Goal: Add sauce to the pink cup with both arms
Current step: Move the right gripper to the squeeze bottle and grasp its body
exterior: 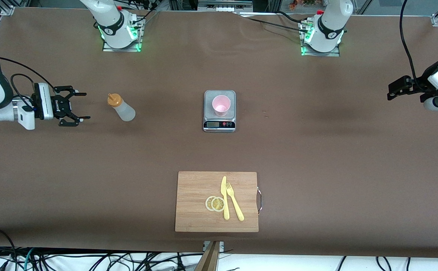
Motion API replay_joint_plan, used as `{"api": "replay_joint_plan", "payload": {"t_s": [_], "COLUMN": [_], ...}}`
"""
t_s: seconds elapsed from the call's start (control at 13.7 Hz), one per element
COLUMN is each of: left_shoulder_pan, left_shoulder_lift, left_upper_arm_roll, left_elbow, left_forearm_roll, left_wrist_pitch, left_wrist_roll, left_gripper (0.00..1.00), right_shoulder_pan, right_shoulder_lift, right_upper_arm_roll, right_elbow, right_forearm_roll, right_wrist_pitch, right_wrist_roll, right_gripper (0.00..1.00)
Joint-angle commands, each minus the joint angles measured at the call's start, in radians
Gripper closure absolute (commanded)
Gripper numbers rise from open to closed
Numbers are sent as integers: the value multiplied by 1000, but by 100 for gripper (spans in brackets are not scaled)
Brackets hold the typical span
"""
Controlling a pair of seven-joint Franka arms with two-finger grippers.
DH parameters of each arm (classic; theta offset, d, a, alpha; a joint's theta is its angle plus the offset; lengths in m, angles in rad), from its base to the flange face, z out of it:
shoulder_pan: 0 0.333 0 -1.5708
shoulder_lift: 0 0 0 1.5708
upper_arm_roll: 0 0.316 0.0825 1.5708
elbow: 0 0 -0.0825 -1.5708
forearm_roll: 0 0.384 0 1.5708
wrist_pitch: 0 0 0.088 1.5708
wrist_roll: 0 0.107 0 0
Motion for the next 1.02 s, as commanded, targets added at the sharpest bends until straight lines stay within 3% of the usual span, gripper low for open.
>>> {"api": "replay_joint_plan", "payload": {"t_s": [0.0, 0.29, 0.95], "left_shoulder_pan": [4, 14, 16], "left_shoulder_lift": [-22, -20, -13], "left_upper_arm_roll": [-40, -45, -37], "left_elbow": [-24, -18, 14], "left_forearm_roll": [-12, -14, -60], "left_wrist_pitch": [5, -22, -20], "left_wrist_roll": [6, 6, -17], "left_gripper": [0, 0, 0], "right_shoulder_pan": [-11, -13, 7], "right_shoulder_lift": [59, 122, 174], "right_upper_arm_roll": [-4, -4, -4], "right_elbow": [4, -16, -93], "right_forearm_roll": [32, 96, 190], "right_wrist_pitch": [-26, -25, 17], "right_wrist_roll": [-128, -265, -345], "right_gripper": [1, 1, 1]}}
